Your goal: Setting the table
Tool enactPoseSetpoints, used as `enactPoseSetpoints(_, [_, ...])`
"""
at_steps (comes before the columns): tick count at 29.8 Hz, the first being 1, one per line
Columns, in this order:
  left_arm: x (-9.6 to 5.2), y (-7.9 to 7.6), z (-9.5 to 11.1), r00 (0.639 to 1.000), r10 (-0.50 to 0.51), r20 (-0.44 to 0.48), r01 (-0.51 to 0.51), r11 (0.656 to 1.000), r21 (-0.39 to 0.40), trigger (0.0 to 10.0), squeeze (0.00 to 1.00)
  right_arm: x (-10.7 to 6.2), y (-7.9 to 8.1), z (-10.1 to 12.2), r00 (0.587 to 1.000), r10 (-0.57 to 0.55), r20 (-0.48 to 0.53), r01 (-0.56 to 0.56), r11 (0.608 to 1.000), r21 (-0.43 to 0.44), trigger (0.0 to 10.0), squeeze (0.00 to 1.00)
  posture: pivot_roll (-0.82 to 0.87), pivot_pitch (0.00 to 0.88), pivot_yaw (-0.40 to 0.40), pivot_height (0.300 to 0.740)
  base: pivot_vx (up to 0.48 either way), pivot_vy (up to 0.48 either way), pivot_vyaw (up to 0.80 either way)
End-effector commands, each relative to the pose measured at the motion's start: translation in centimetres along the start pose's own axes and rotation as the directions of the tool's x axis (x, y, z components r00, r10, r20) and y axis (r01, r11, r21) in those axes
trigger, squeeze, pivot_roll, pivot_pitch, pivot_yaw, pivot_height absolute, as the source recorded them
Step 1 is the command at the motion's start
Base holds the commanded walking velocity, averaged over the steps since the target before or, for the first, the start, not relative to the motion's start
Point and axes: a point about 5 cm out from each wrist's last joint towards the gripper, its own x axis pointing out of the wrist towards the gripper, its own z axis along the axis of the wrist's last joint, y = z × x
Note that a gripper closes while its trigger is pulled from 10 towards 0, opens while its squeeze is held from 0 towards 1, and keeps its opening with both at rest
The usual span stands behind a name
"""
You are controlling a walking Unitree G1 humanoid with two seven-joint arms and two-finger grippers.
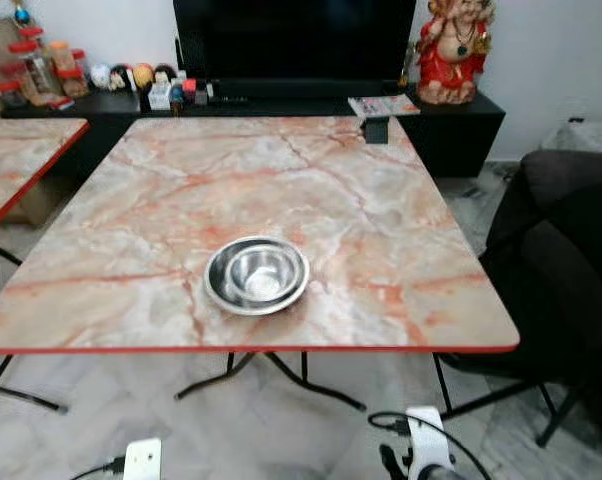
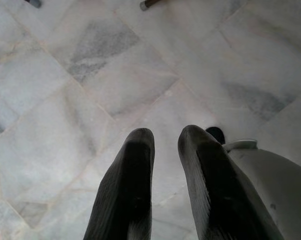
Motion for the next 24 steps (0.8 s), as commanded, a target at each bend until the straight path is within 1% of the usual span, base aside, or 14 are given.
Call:
enactPoseSetpoints(1, [0.02, 0.05, 0.14, 1.000, 0.008, 0.007, -0.008, 1.000, -0.009, 10.0, 0.00, -0.01, -0.08, 0.05, 1.000, -0.002, 0.004, 0.002, 1.000, 0.009, 10.0, 0.00, -0.01, 0.000, 0.015, 0.709, 0.000, 0.480, 0.00])
enactPoseSetpoints(12, [-0.05, 0.63, -0.21, 1.000, 0.023, 0.000, -0.023, 1.000, -0.008, 10.0, 0.00, 0.05, 0.47, 0.01, 1.000, 0.010, 0.003, -0.010, 1.000, 0.013, 10.0, 0.00, 0.00, 0.000, 0.022, 0.709, 0.000, 0.480, 0.00])
enactPoseSetpoints(16, [-0.08, 0.70, -0.27, 1.000, 0.031, 0.001, -0.031, 0.999, -0.021, 10.0, 0.00, 0.10, 0.71, 0.12, 1.000, 0.017, 0.005, -0.017, 1.000, 0.012, 10.0, 0.00, 0.01, 0.000, 0.020, 0.709, 0.000, 0.480, 0.00])
enactPoseSetpoints(24, [-0.05, 0.64, -0.11, 0.999, 0.043, 0.007, -0.043, 0.998, -0.041, 10.0, 0.00, 0.12, 0.65, 0.28, 1.000, 0.016, 0.009, -0.016, 1.000, 0.018, 10.0, 0.00, 0.02, 0.000, 0.010, 0.709, 0.000, 0.480, 0.00])
